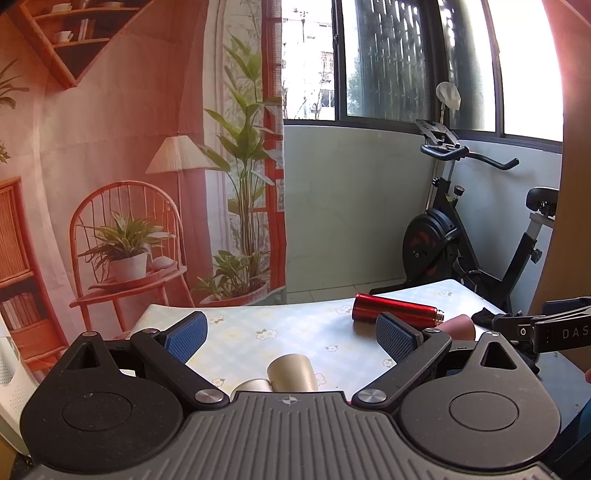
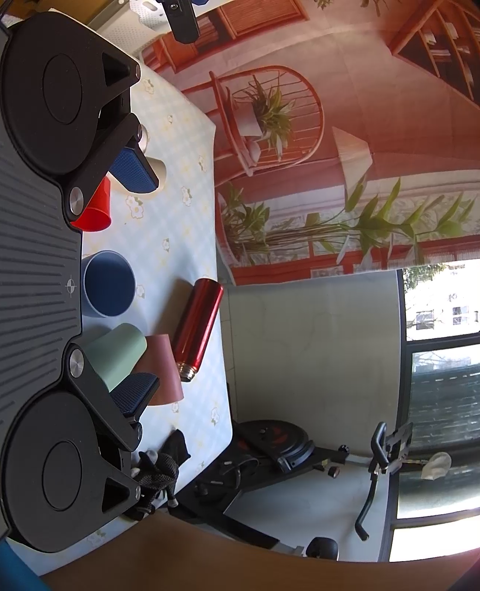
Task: Flip cup upright
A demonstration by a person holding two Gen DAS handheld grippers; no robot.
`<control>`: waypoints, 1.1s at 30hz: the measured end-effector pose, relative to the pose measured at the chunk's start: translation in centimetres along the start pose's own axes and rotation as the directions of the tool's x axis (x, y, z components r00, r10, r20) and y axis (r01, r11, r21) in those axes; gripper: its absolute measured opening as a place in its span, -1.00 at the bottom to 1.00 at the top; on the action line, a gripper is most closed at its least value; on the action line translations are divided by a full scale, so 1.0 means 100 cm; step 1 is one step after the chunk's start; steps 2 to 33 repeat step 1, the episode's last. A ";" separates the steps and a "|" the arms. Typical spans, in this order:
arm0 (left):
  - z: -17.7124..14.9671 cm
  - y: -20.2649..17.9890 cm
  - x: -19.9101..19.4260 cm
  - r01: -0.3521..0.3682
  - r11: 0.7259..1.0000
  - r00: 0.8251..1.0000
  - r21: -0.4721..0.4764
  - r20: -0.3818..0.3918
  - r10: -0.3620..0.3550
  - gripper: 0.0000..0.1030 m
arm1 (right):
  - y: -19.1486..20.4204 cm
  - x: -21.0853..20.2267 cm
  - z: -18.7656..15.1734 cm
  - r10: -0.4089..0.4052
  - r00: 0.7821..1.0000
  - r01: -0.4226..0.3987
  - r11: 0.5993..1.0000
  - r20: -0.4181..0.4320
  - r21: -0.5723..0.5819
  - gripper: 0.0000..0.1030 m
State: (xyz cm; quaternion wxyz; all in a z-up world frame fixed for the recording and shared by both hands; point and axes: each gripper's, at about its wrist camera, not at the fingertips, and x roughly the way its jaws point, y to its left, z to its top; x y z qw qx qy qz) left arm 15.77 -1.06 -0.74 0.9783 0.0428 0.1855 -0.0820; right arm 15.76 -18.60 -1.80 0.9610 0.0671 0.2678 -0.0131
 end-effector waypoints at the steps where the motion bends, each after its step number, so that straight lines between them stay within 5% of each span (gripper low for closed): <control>1: 0.000 0.000 0.001 -0.001 1.000 1.000 -0.001 -0.002 0.001 0.92 | 0.000 0.000 0.000 0.000 1.000 0.000 1.000 -0.001 0.000 0.99; 33: 0.000 0.000 0.001 -0.001 1.000 1.000 -0.001 -0.002 0.001 0.92 | 0.000 0.000 0.000 0.000 1.000 0.000 1.000 -0.001 0.000 0.99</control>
